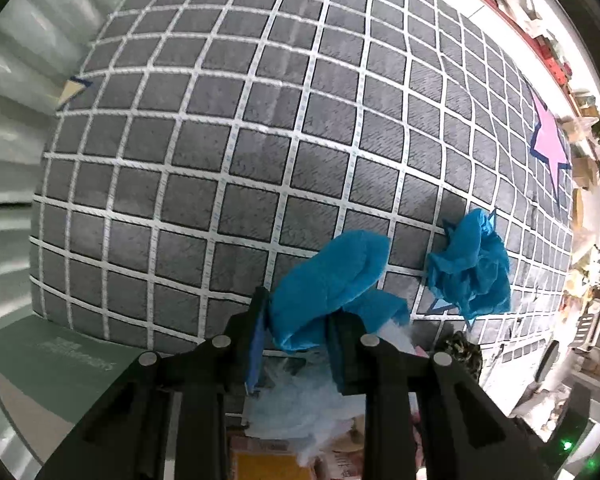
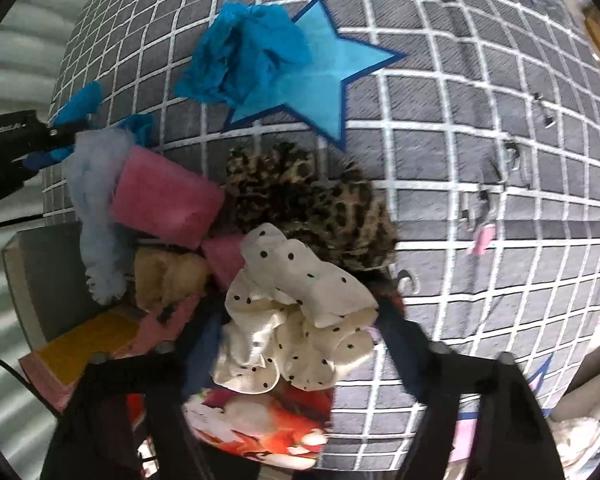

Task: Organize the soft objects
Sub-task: 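Grasp the blue glove with the left gripper while the right gripper grasps the white polka-dot scrunchie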

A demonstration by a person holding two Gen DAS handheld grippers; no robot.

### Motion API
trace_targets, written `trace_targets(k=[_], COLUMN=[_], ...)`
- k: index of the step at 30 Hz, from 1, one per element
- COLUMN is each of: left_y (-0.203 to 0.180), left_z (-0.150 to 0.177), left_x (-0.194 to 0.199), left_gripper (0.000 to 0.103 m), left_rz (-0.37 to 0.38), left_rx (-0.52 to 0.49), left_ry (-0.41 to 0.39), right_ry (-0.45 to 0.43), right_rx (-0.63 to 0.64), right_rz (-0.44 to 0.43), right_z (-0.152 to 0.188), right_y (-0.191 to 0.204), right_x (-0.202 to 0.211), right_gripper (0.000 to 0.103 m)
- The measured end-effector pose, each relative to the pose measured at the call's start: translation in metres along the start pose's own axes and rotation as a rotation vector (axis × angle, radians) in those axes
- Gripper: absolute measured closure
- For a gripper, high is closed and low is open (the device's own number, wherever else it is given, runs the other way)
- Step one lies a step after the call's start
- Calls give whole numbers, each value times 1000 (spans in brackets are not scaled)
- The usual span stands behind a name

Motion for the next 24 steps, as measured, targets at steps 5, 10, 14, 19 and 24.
trace_targets(k=[5,10,14,19,24], left_y=[-13,-15,-27,-39,-34], left_z=[-4,-5,7,28,29], left_x=[38,77,102,114,119], left_gripper=[73,73,73,73,73], left_rz=[-23,-41,-43,-35,-44], left_rx=[-30,-68,-89,-111,-136], left_ry=[-86,-161,-207,-265,-279], right_ry=[-43,-86,-109,-136,-145], right_rx=[-61,-106,-134,-149,-169], right_rz=[-83,-126,-139,-150,-153], right_z=[6,18,20,17,21], right_y=[-16,-28,-37,-66,-73], right_x=[17,37,52,65,69], right_gripper=[61,63,63,63,63])
Point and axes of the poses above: each gripper's, at about its wrist camera, not at the fingertips, and x roughly against the way its jaws point, y to its left, z to its underside, the point moved 9 cm from there along -x, roughly the way its jaws point, and after that the axes turned 5 degrees about z, right-handed, at the moved point
